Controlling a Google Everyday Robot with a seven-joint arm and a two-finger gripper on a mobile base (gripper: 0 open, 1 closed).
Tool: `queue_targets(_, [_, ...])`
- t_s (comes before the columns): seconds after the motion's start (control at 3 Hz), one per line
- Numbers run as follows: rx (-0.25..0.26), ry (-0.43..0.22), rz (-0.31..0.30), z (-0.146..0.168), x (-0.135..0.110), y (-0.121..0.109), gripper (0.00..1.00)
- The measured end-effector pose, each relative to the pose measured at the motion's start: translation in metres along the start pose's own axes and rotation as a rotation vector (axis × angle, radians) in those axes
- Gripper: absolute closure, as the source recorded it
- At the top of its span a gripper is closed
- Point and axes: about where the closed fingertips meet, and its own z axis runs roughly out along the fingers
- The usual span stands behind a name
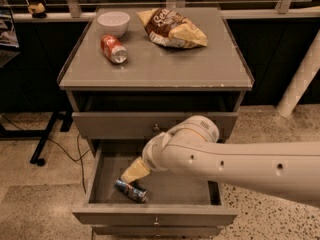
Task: Pick redbull can from middle drawer and place on counter
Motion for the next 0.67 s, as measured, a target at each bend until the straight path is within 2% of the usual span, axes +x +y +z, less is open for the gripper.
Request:
queue_targets(0.33, [-0.049, 0.033, 0.002, 0.0325, 0.002, 0.0111, 0.0])
queue_targets(0.67, [-0.049, 0.033, 0.003, 0.0325, 0.002, 0.0111, 0.0])
